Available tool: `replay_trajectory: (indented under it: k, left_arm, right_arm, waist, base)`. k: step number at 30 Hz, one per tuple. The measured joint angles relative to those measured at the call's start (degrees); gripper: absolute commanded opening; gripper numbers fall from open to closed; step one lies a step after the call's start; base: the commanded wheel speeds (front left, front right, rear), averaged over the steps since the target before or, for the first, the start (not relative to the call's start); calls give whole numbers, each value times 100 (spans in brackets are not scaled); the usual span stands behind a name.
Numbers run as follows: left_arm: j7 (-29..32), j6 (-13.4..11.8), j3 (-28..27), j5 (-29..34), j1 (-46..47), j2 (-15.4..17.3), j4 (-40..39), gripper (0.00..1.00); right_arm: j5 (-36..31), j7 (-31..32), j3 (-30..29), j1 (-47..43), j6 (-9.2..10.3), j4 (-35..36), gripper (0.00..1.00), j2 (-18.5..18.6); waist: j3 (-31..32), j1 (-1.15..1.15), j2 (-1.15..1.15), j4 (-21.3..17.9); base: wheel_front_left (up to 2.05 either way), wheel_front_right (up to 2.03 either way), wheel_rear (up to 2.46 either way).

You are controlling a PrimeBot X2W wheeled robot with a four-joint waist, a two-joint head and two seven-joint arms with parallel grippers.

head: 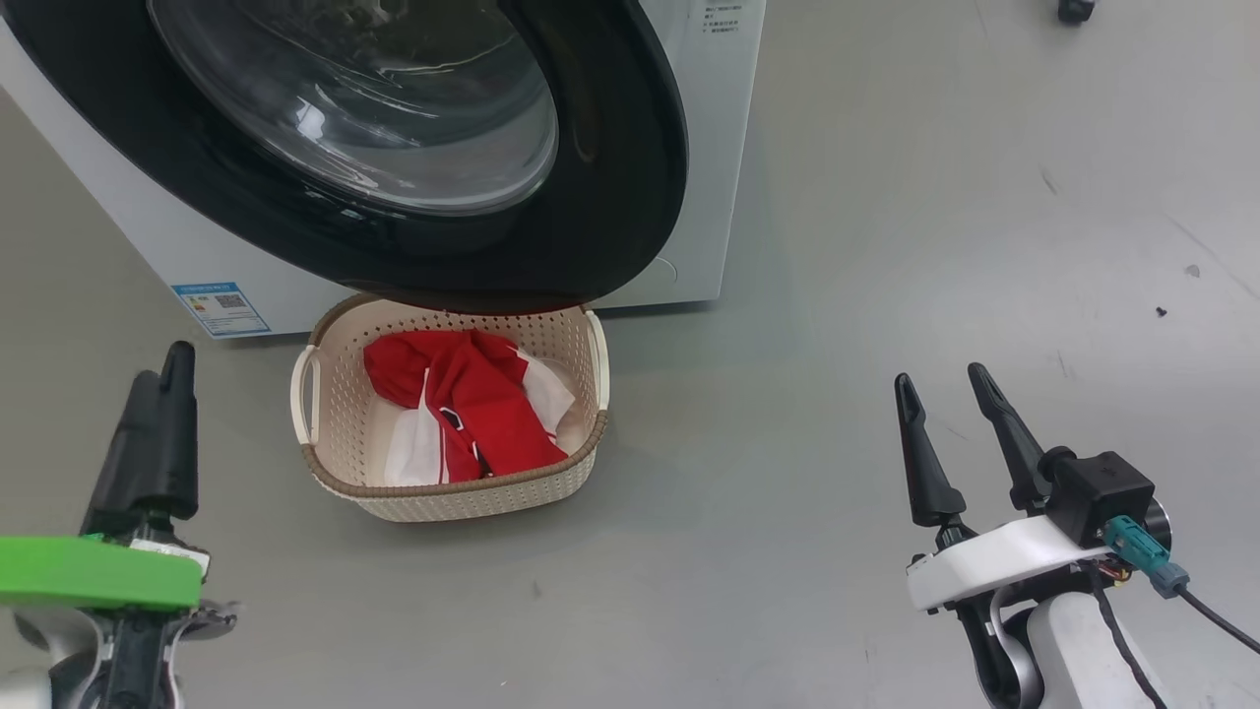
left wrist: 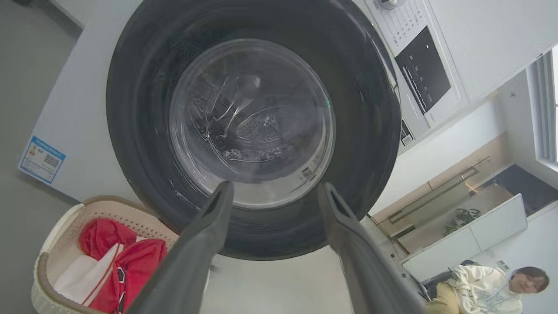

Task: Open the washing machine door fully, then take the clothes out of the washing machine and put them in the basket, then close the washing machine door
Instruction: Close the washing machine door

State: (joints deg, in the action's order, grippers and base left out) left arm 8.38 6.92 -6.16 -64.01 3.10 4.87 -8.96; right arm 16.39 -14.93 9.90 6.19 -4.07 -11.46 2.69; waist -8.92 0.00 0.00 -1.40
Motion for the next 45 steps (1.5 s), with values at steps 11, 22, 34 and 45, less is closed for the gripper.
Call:
replay_trajectory:
  k: [11,22,34,45]
  left_arm:
    - [-1113,3,435,2431,-433,512,41,100]
    - [-1707,-327,927,3595,-943,407,753,100]
    - [-2040,-702,1188,4251,-1115,319,1037,100]
    - [-2154,-878,1218,4298,-1115,164,1183,100]
  right_arm:
    - [-43,0,-82,-110,-9,80,100,-1]
    - [-98,0,-144,-438,-35,63,100,-8]
    - [-186,0,-136,-674,-12,-48,100,-13]
    - [-201,0,-133,-695,11,-58,100,-15]
  waist:
    - [187,0,0,-12]
    - [298,0,0,-32]
    - [432,0,0,11]
    - [483,0,0,7]
  base:
    - [0,0,0]
    - [0,0,0]
    - [0,0,0]
    - [0,0,0]
